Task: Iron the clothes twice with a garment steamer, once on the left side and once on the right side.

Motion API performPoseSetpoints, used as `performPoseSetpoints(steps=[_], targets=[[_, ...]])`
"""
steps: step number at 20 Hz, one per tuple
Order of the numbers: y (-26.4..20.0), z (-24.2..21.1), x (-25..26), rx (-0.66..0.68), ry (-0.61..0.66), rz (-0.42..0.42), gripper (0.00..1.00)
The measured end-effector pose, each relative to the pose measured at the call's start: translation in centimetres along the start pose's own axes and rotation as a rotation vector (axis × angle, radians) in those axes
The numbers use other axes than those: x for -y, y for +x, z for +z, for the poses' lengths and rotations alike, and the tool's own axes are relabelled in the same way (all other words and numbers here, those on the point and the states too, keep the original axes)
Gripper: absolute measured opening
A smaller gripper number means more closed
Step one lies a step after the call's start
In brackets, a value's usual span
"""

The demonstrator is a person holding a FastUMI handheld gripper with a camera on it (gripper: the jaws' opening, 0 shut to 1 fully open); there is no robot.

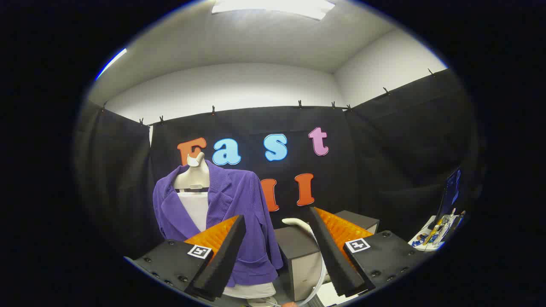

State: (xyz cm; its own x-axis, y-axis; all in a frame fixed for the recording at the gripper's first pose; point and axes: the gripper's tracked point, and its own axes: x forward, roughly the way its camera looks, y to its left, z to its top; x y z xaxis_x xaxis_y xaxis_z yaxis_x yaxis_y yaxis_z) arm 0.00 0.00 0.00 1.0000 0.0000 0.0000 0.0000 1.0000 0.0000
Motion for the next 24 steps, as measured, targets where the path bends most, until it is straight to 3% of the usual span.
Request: performPoseSetpoints(steps=[24], targets=[[-0.4, -0.1, 1.5, -0.034, -0.014, -0.030, 0.98]])
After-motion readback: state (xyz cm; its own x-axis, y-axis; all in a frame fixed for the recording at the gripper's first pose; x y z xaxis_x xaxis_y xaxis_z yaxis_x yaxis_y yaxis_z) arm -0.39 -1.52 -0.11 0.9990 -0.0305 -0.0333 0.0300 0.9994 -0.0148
